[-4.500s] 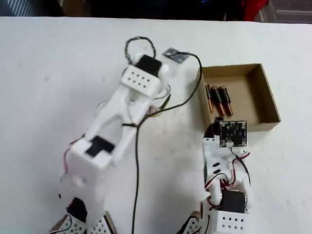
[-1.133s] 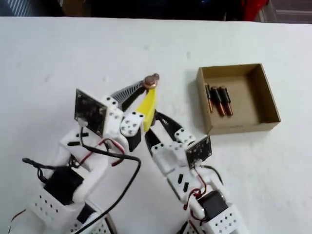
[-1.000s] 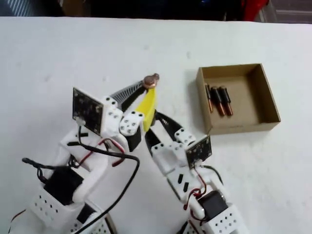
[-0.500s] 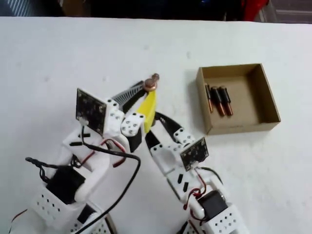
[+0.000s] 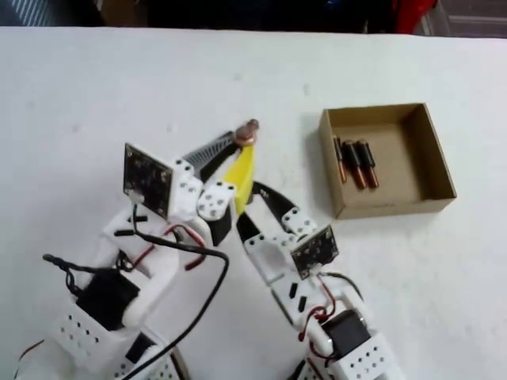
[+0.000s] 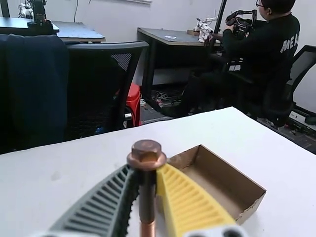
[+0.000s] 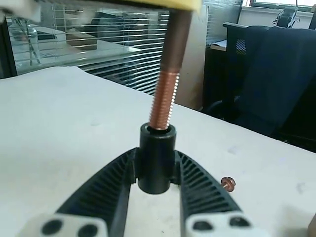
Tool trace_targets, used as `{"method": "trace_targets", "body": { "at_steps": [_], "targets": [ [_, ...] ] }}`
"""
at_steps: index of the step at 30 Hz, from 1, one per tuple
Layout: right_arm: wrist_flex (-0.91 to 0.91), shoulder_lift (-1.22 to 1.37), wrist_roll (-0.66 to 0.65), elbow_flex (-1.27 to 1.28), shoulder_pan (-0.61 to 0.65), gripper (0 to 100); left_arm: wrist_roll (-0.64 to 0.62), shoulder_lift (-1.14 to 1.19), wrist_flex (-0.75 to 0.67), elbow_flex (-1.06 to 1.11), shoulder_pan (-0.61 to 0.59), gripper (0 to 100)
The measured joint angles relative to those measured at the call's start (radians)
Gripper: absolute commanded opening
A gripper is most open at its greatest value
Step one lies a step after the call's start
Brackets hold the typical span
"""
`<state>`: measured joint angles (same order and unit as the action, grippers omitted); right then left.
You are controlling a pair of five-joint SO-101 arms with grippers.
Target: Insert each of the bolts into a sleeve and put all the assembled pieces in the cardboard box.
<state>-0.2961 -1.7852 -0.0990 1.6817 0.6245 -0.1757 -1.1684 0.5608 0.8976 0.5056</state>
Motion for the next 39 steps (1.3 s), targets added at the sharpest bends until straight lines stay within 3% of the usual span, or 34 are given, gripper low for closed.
{"method": "trace_targets", "body": {
  "at_steps": [39],
  "targets": [
    [-0.002, 0.003, 0.000, 0.000, -0.005, 1.7, 0.026, -0.035, -0.026, 0.222, 0.005, 2]
  ]
}}
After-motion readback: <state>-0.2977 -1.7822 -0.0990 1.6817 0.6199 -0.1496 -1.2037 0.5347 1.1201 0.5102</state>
